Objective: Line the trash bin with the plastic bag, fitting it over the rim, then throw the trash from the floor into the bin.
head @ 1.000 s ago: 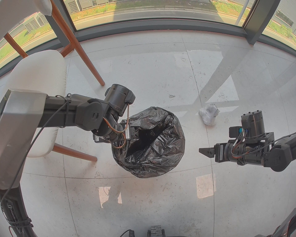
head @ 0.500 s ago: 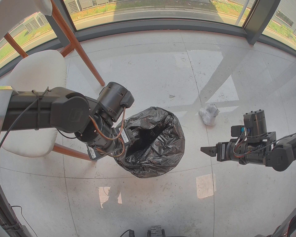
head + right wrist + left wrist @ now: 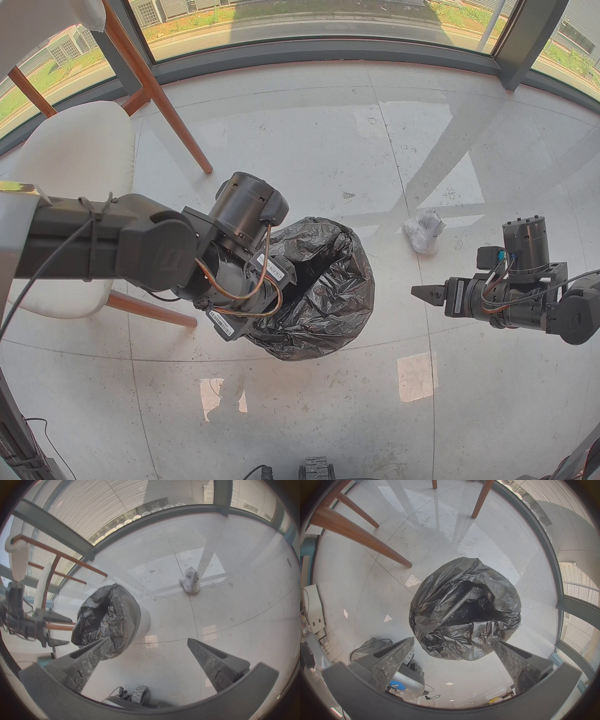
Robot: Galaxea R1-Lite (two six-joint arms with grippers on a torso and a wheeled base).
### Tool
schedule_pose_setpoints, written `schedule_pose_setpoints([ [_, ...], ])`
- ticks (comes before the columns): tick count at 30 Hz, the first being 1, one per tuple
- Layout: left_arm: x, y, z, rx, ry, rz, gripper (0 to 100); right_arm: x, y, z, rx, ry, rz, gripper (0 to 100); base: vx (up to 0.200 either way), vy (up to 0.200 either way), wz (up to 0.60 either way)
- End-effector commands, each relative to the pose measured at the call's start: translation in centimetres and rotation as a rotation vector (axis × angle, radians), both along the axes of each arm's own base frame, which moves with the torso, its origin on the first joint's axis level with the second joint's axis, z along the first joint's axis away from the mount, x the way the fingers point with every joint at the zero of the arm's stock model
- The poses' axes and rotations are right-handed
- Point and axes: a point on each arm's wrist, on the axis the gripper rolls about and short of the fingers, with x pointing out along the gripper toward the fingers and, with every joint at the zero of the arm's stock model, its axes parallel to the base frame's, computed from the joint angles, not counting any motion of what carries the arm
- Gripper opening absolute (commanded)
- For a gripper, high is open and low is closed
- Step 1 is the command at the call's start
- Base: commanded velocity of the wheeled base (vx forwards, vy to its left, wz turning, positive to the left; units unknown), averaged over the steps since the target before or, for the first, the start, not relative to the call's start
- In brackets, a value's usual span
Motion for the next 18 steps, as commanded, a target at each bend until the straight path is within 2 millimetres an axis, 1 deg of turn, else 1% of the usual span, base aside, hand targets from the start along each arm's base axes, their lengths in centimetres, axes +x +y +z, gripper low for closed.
schedule_pose_setpoints([
  [1,0.4,-0.3,-2.3,0.031,0.035,0.015,100,-0.4,-0.3,1.0,0.038,-0.022,-0.023,100,0.000,0.000,0.00],
  [6,-0.1,0.2,-3.5,0.060,0.076,0.018,100,-0.4,-0.5,1.2,0.060,-0.023,-0.047,100,0.000,0.000,0.00],
  [9,-0.3,0.3,-3.4,0.060,0.076,0.016,100,-0.4,-0.5,1.1,0.058,-0.018,-0.046,100,0.000,0.000,0.00],
  [11,-0.3,0.3,-3.8,0.068,0.089,0.015,100,-0.4,-0.5,1.0,0.057,-0.015,-0.046,100,0.000,0.000,0.00],
  [13,-0.3,0.3,-3.8,0.067,0.088,0.015,100,-0.4,-0.5,1.1,0.058,-0.017,-0.046,100,0.000,0.000,0.00],
  [15,-0.1,0.2,-5.2,0.084,0.112,0.016,100,-0.4,-0.4,1.0,0.059,-0.015,-0.042,100,0.000,0.000,0.00],
  [16,0.3,-0.1,-5.9,0.074,0.102,0.016,100,-0.4,-0.4,0.9,0.058,-0.012,-0.041,100,0.000,0.000,0.00],
  [18,0.9,-0.5,-6.6,0.054,0.075,0.019,100,-0.4,-0.4,0.9,0.058,-0.012,-0.041,100,0.000,0.000,0.00],
])
